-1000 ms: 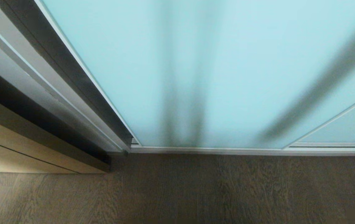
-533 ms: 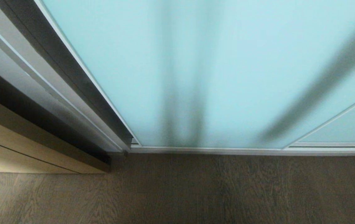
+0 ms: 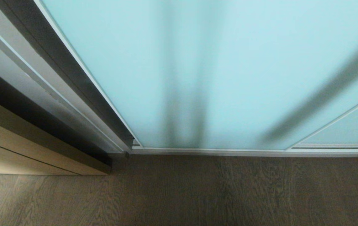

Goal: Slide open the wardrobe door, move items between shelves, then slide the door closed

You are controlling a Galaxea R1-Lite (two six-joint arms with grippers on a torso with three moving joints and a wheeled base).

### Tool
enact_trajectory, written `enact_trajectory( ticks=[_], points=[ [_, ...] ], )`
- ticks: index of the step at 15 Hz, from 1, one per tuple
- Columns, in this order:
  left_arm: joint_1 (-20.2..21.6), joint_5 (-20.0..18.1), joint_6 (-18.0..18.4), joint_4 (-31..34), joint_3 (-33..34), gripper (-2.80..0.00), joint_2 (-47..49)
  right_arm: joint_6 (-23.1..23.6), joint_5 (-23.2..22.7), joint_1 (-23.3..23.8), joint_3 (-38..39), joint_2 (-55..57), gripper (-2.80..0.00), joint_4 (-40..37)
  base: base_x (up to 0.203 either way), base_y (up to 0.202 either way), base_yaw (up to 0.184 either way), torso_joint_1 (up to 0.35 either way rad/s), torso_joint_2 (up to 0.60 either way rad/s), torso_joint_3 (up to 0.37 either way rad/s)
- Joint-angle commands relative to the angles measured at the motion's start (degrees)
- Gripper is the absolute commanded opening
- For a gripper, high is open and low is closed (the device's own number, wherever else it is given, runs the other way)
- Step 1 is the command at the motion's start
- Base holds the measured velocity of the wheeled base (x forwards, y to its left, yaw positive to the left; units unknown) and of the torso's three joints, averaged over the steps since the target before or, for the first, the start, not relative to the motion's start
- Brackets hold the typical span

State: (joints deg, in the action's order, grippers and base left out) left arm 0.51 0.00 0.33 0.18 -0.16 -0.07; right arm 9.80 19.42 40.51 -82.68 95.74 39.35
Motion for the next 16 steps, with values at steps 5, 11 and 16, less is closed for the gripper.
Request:
enact_trajectory(
  ticks=[5, 11, 16],
  points=[
    [0.02, 0.0, 0.02, -0.01, 0.06, -2.8, -0.01, -0.2, -0.15, -5.58, 1.04, 0.89, -2.8, 0.54, 0.0, 0.0, 0.0, 0.0, 0.0, 0.0],
    [0.02, 0.0, 0.02, -0.01, -0.02, -2.8, -0.01, -0.48, -0.03, -12.95, 3.98, -2.05, -2.8, 0.56, 0.0, 0.0, 0.0, 0.0, 0.0, 0.0],
    [0.02, 0.0, 0.02, -0.01, -0.02, -2.8, -0.01, -0.22, 0.14, -14.3, 4.99, -2.93, -2.8, 0.56, 0.0, 0.0, 0.0, 0.0, 0.0, 0.0]
  ],
)
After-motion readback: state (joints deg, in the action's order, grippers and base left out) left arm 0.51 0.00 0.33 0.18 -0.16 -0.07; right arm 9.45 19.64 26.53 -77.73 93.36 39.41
